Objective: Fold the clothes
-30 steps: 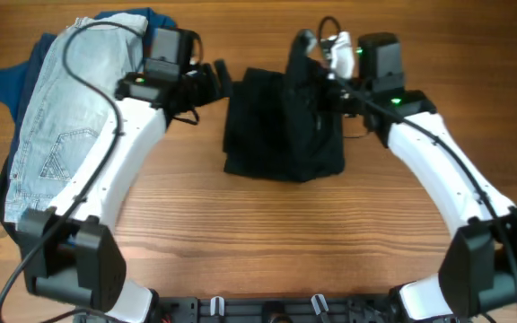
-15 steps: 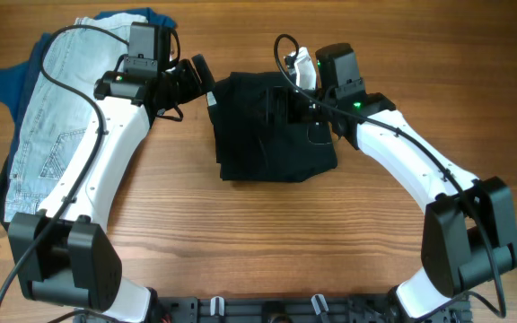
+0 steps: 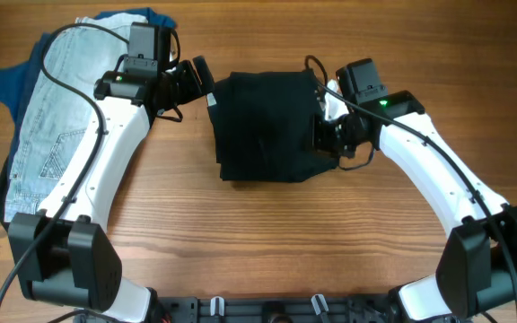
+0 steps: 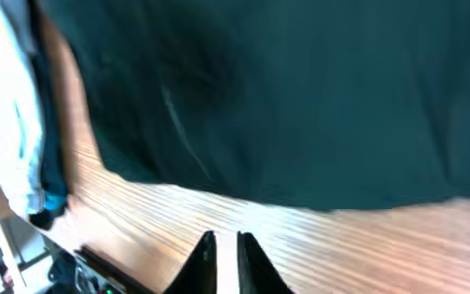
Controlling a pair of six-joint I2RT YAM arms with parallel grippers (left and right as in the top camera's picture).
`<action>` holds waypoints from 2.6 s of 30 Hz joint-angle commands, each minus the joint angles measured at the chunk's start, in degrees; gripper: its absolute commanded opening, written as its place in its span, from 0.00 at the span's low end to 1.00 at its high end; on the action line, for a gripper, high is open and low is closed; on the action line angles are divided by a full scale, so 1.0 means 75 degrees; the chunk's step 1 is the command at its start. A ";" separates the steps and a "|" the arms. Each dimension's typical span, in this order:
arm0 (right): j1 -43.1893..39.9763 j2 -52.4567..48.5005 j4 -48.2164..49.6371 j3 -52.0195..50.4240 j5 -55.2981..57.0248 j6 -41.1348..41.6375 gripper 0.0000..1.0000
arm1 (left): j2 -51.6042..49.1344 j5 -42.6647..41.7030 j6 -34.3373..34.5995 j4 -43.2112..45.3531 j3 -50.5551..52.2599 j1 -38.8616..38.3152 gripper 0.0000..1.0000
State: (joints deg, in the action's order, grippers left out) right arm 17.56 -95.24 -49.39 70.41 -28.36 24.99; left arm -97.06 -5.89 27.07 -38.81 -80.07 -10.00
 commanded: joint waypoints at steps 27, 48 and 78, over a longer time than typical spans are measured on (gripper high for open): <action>-0.0813 -0.0895 0.4147 -0.2658 0.1990 0.0297 0.04 | 0.0125 0.0020 -0.0181 -0.0297 0.0032 0.0029 1.00; -0.1303 -0.0160 0.7393 -0.2515 0.1507 0.1373 0.71 | 0.0125 0.0017 -0.0181 -0.0356 0.0032 0.0020 1.00; 0.2859 -0.0332 0.5196 -0.2518 0.2929 0.4503 0.87 | 0.0125 0.0050 -0.0358 -0.0839 0.0032 0.0300 1.00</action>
State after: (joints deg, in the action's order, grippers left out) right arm 38.87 -95.26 -11.29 51.13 -9.10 56.25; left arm -97.06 -5.89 25.58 -45.01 -80.07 -8.08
